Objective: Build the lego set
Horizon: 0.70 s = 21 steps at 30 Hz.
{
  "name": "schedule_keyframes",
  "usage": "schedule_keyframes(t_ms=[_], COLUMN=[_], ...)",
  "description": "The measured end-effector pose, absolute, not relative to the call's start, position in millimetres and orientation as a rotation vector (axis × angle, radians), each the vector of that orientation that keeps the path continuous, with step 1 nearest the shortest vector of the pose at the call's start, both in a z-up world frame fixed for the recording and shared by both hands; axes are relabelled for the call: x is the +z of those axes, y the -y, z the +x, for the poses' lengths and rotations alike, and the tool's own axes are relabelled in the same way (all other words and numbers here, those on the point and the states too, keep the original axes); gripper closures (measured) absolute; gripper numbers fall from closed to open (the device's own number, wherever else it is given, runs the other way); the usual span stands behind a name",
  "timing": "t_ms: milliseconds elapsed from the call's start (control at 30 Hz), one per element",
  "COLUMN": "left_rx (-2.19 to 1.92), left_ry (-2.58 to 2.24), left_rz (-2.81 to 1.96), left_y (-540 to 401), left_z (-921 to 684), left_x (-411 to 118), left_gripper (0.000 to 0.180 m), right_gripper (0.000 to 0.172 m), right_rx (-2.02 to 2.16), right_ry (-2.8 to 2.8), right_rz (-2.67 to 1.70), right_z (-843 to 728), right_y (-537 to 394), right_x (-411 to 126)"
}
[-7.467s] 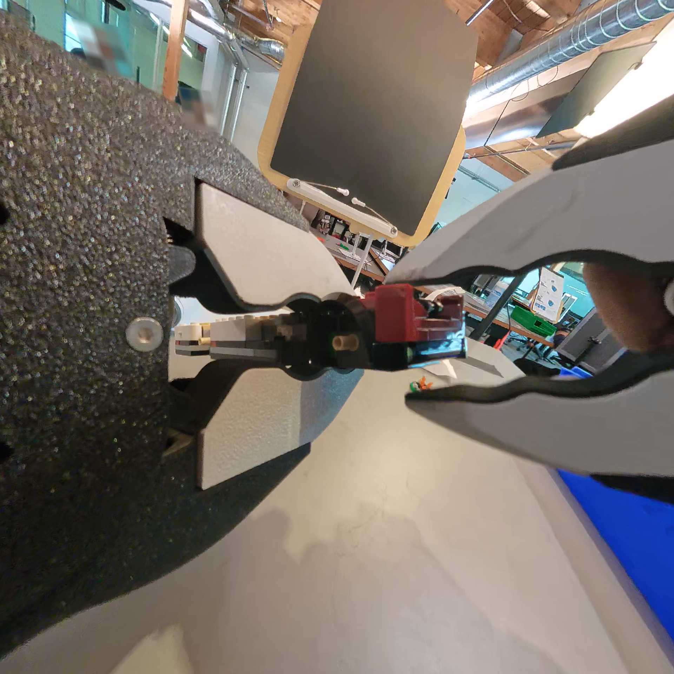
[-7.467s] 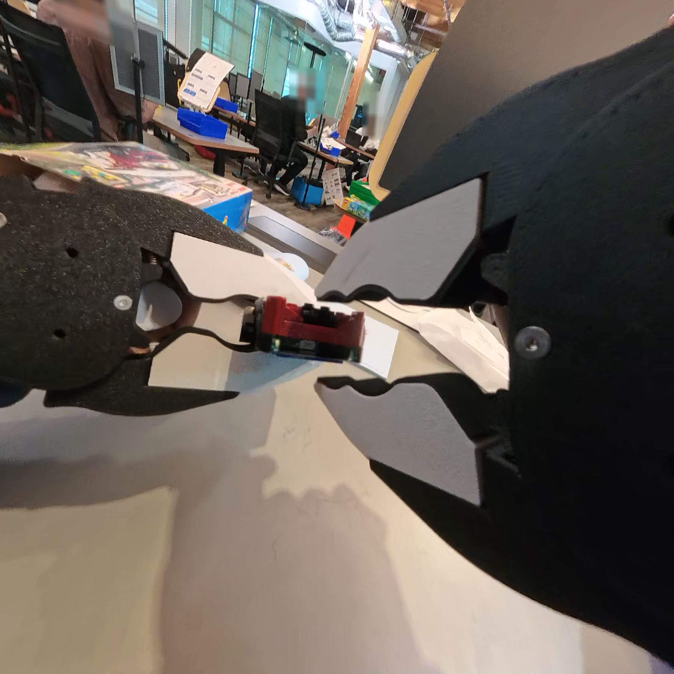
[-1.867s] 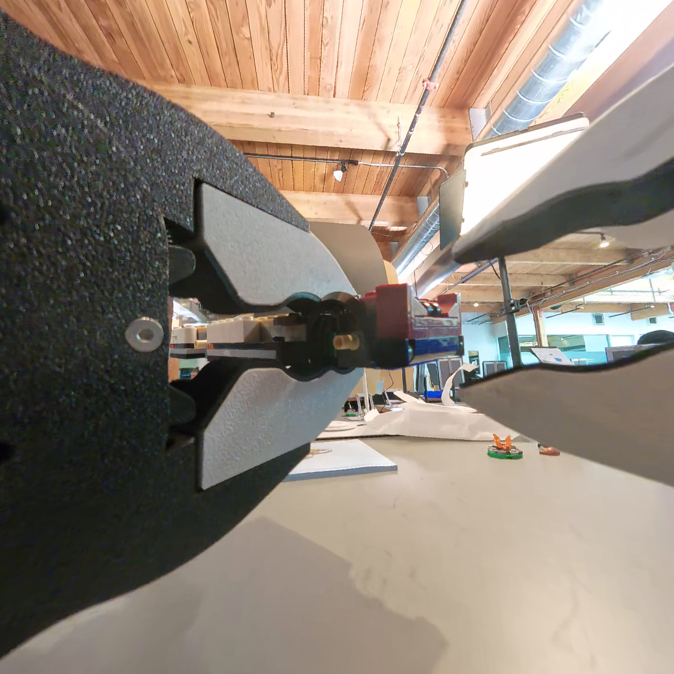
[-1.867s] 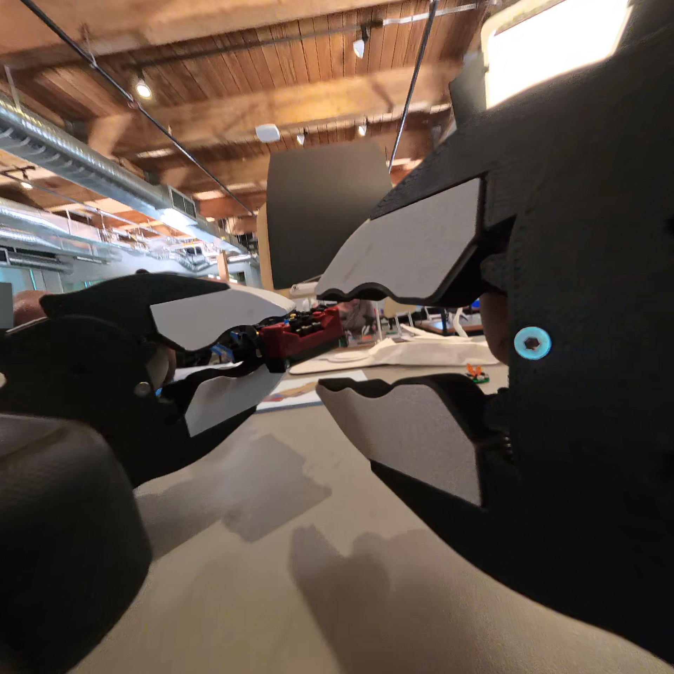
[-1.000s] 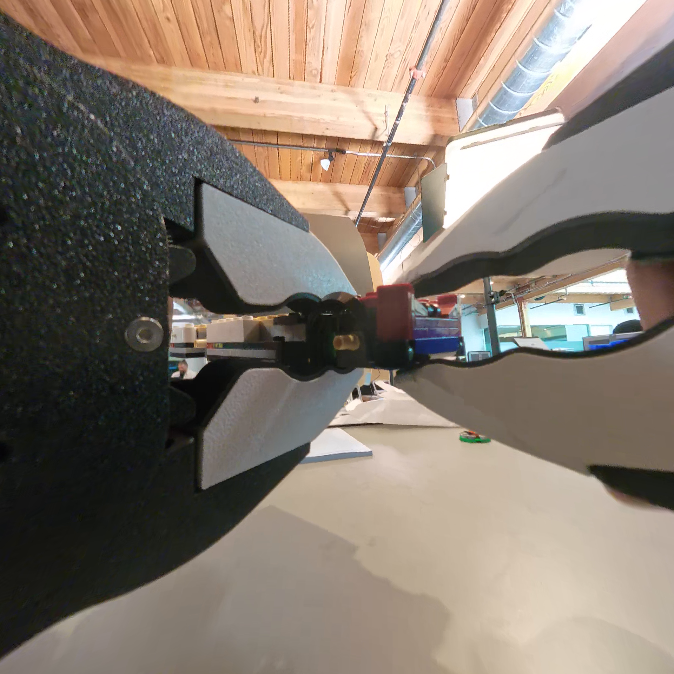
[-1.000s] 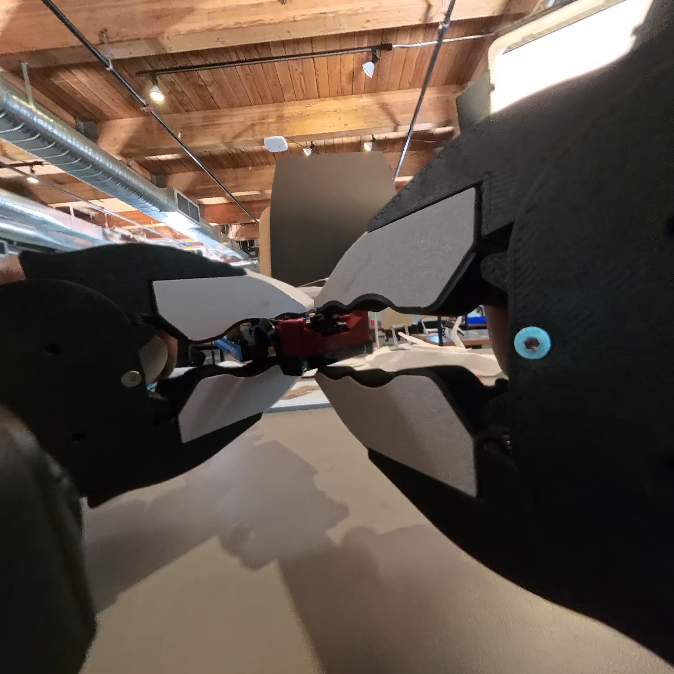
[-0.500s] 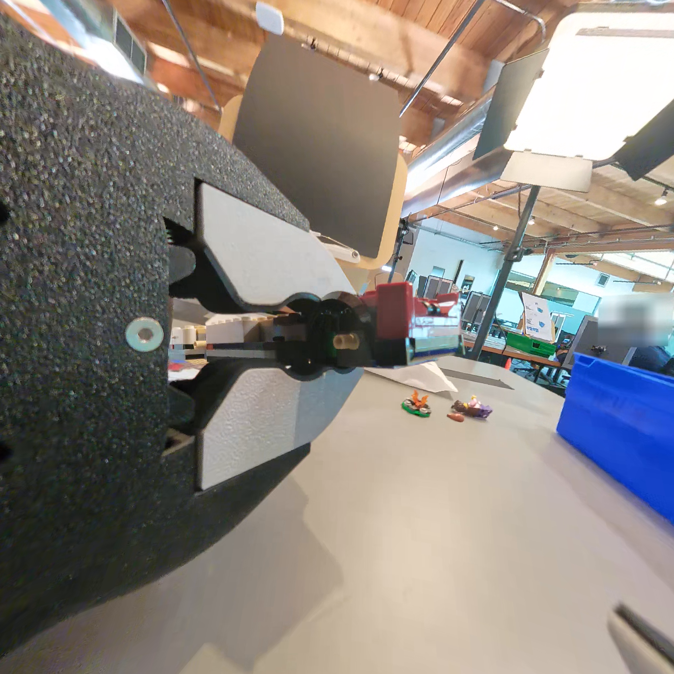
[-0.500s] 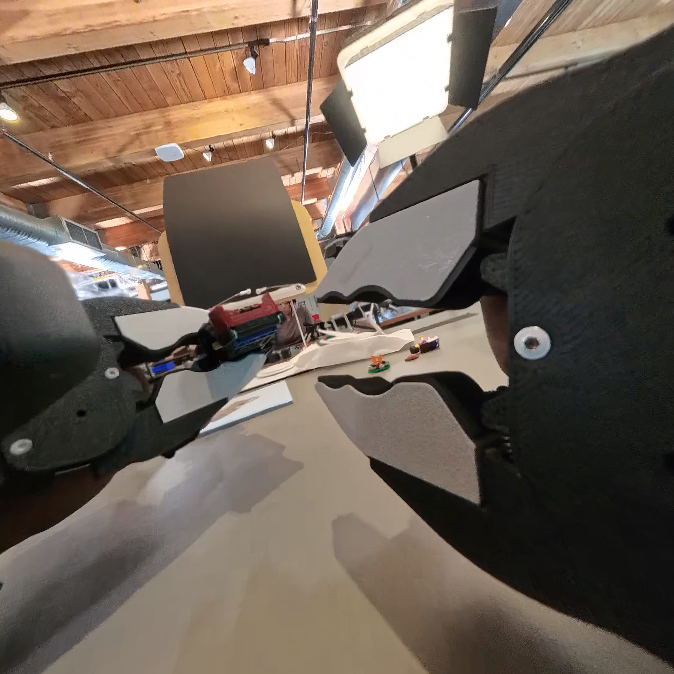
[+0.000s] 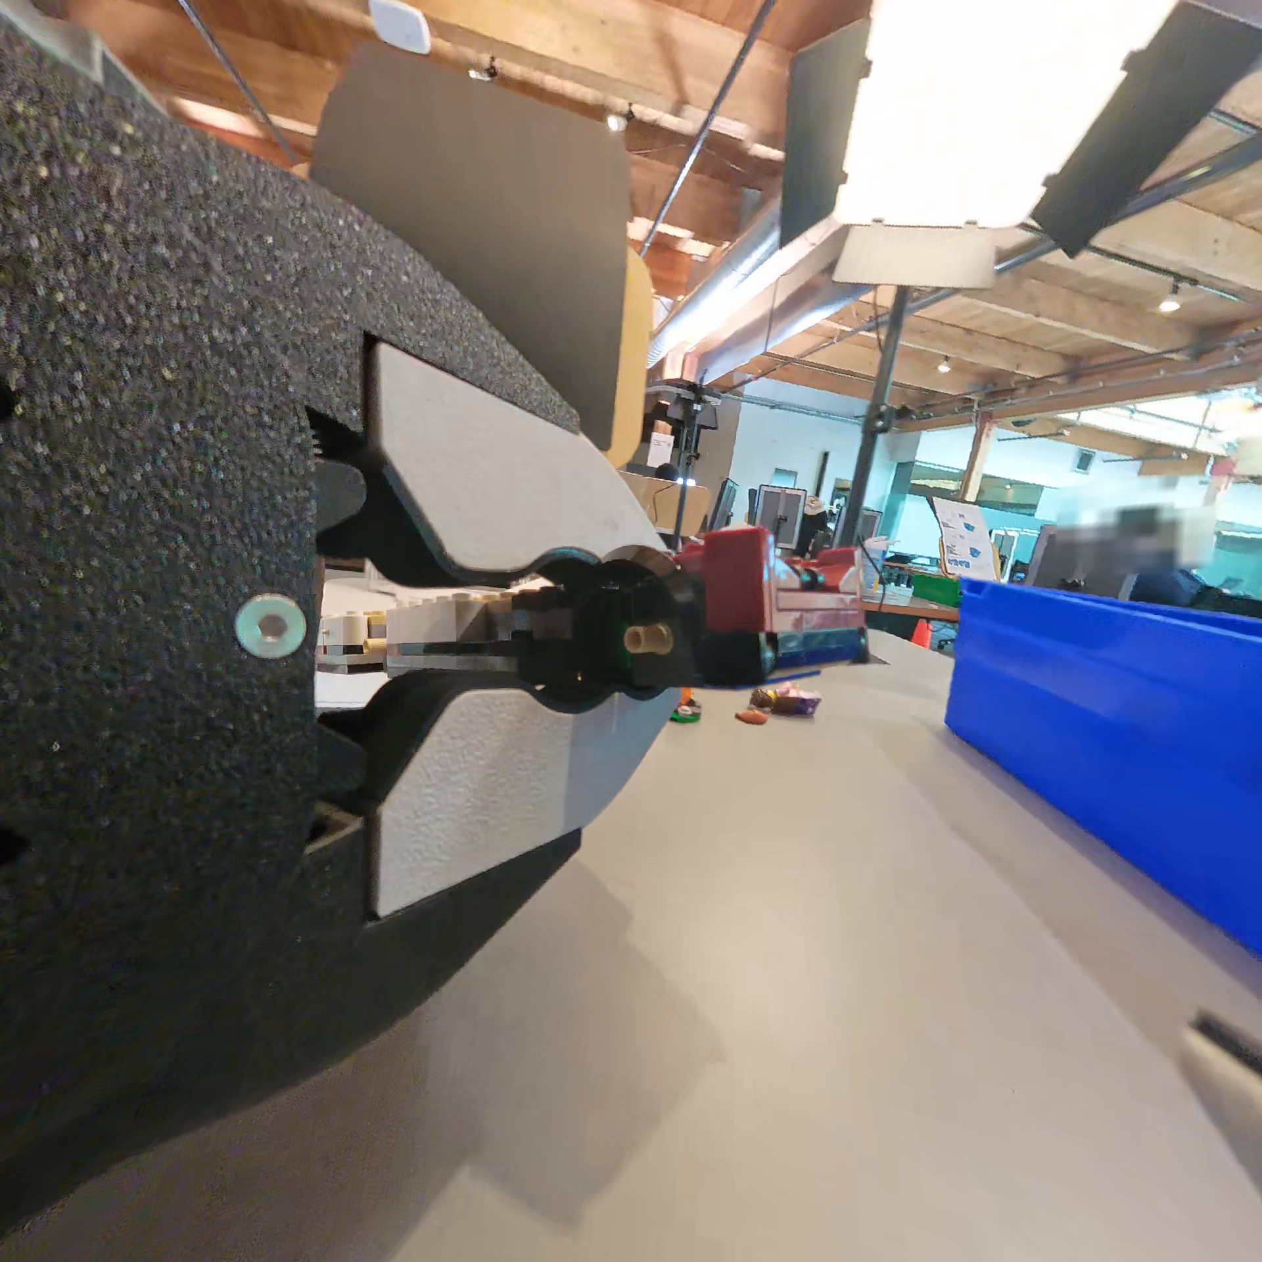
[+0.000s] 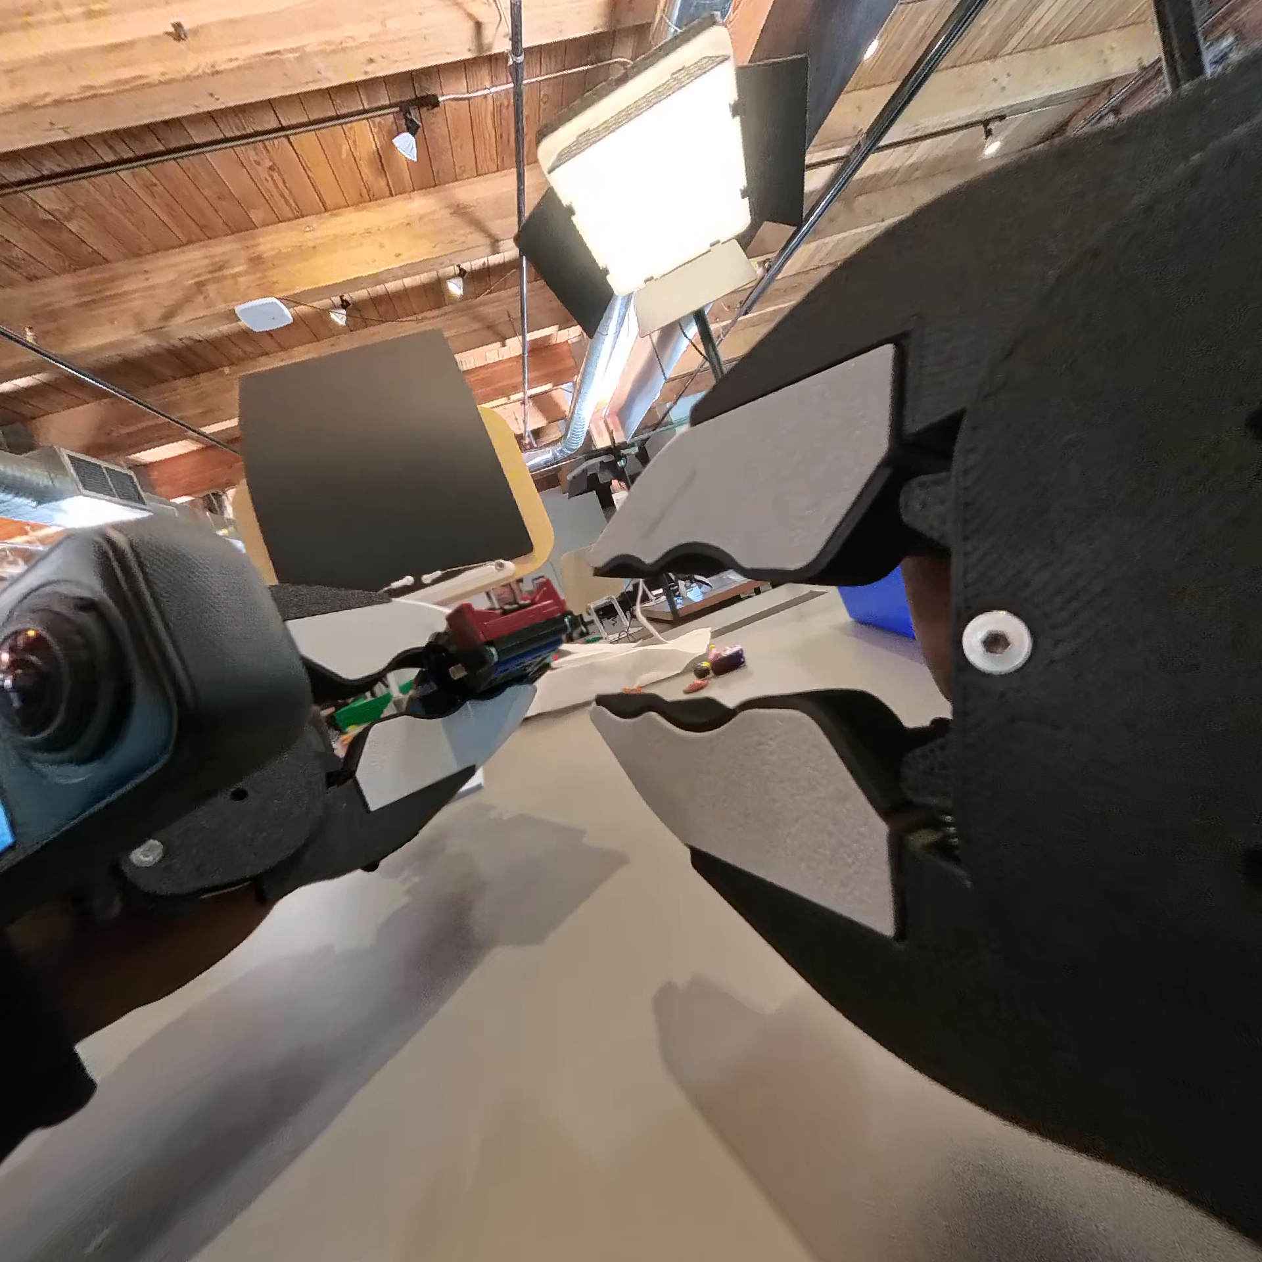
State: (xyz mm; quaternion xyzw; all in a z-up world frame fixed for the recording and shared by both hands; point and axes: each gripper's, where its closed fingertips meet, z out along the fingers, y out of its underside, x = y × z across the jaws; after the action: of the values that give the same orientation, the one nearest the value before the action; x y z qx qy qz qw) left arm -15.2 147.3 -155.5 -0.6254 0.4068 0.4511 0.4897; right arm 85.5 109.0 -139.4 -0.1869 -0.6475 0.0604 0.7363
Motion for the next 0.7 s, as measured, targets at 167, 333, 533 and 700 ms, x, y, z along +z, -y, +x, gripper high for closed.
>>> schedule_keyframes(t_ms=[167, 333, 533, 700], left_rx=[1.058, 0.992, 1.043, 1.053], left_ry=[-1.06, -1.059, -1.159, -1.189], left_rz=[-1.503, -1.522, -1.516, -1.501], left_y=[-153.5, -152.2, -151.4, -153.8], left_z=[5.4, 11.3, 7.0, 4.6], left_x=[-159.7, -159.5, -171.4, -176.9], left_gripper=[0.156, 0.156, 0.156, 0.156], right_gripper=[0.14, 0.14, 0.138, 0.135], right_rx=[0.109, 0.106, 0.122, 0.071], right_ry=[1.421, 1.435, 1.496, 1.552], right_rz=[-0.422, -0.428, -0.451, -0.405], right_z=[87.0, 84.9, 77.2, 66.4], right_y=[-116.6, -117.3, -120.4, -130.4], right_x=[-139.9, -142.9, -149.5, -154.1])
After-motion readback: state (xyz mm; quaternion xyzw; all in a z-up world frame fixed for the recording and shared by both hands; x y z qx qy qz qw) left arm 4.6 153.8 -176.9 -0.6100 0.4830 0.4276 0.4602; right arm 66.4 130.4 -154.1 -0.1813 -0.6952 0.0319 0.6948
